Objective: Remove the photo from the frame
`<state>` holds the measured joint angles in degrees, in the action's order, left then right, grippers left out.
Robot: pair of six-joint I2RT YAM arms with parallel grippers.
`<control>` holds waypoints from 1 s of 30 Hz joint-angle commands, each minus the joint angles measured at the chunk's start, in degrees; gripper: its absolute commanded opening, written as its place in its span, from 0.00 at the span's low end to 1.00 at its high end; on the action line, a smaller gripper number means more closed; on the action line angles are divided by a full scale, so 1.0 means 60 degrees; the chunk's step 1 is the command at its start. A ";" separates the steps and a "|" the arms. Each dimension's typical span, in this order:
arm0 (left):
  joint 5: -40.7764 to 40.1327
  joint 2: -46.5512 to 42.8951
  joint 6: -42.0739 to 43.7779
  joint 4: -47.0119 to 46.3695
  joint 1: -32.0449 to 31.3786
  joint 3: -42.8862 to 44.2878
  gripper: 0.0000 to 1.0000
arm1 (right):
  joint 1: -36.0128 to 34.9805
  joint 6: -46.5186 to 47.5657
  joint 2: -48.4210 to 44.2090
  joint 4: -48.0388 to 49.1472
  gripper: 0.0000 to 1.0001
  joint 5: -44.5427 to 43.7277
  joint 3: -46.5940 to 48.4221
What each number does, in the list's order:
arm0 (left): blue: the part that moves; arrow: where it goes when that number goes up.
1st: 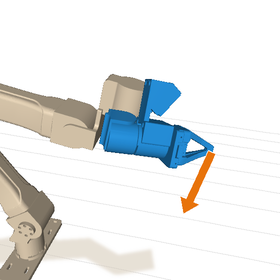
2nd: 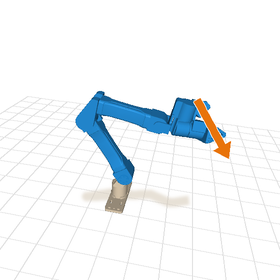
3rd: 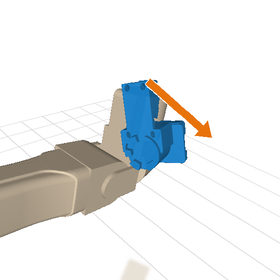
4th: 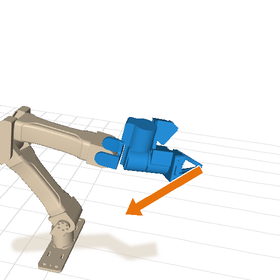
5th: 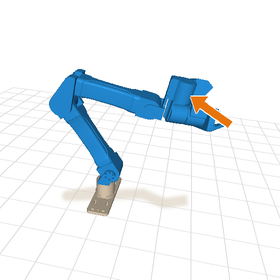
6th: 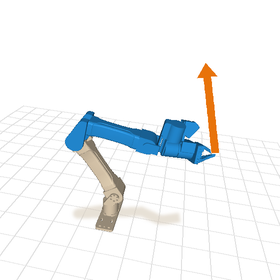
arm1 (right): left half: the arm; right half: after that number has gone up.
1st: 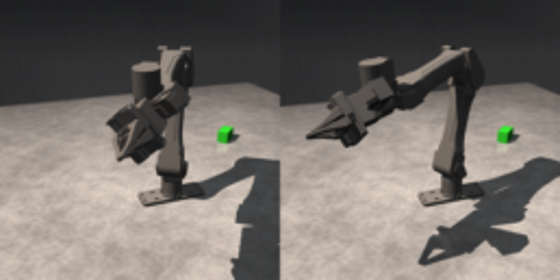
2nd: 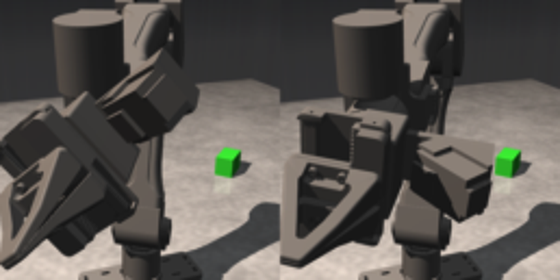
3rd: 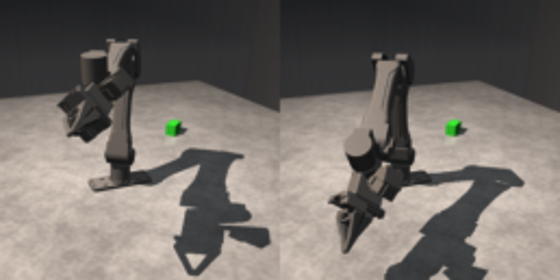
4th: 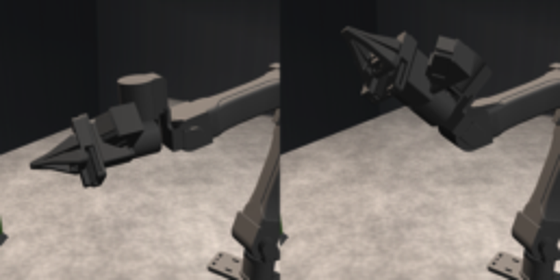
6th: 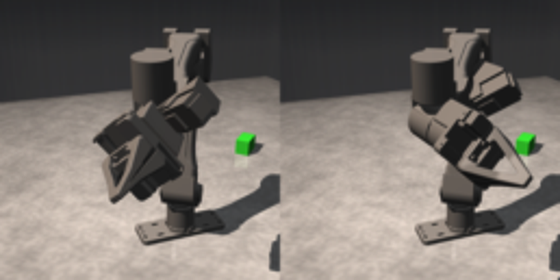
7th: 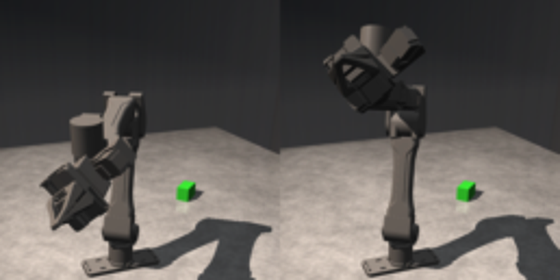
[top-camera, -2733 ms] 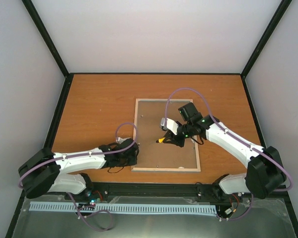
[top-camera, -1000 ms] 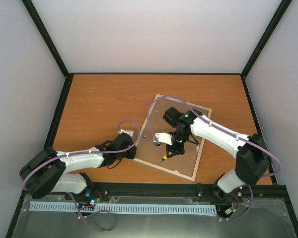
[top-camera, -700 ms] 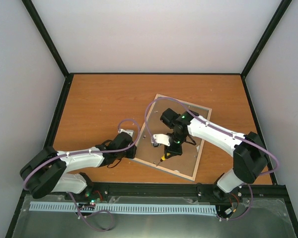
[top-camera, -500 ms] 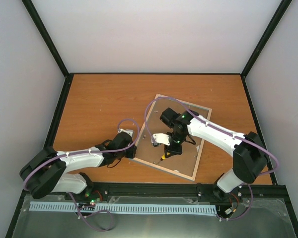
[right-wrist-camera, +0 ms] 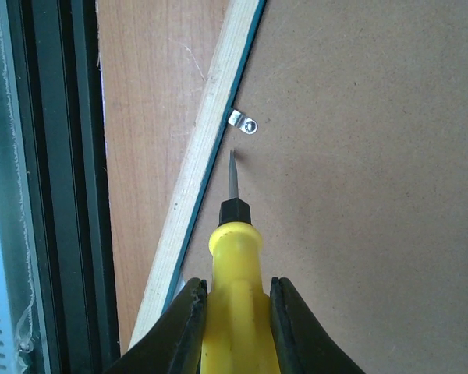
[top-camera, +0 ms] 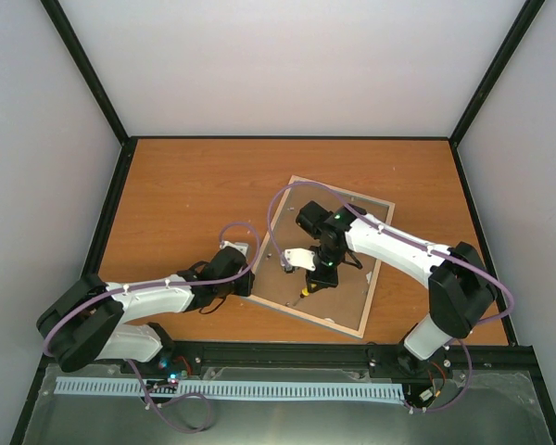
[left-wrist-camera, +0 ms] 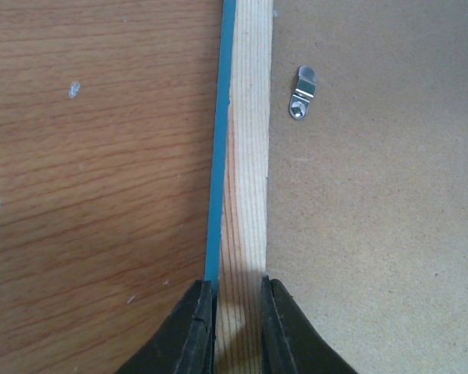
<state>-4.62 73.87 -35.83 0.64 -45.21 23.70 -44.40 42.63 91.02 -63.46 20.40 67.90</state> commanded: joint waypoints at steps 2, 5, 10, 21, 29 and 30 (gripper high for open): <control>0.0009 -0.0259 -0.0187 -0.0561 0.0116 0.0067 0.01 | -0.0107 0.0052 0.0158 -0.0062 0.03 0.0470 0.0205; 0.0009 -0.0242 -0.0208 -0.0570 0.0123 0.0067 0.01 | -0.0147 -0.0103 0.0241 0.0101 0.03 0.0679 0.0186; 0.0019 -0.0247 -0.0200 -0.0563 0.0135 0.0063 0.01 | -0.0246 -0.0454 0.0288 0.0547 0.03 0.0651 0.0273; 0.0118 -0.0093 -0.0143 -0.0580 0.0153 0.0130 0.01 | -0.0246 -0.0928 0.0643 0.1025 0.03 0.0078 0.0871; 0.0067 -0.0314 -0.0209 -0.0597 0.0153 -0.0001 0.01 | -0.0246 -0.0524 0.0217 0.0661 0.03 0.0075 0.0991; 0.0067 -0.0307 -0.0195 -0.0603 0.0156 0.0009 0.01 | -0.0246 -0.0399 0.0134 0.0525 0.03 -0.0015 0.0990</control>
<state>-4.40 73.56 -35.81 0.45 -44.97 23.40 -45.41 38.04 94.80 -58.28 20.73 72.49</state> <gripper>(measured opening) 0.145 0.180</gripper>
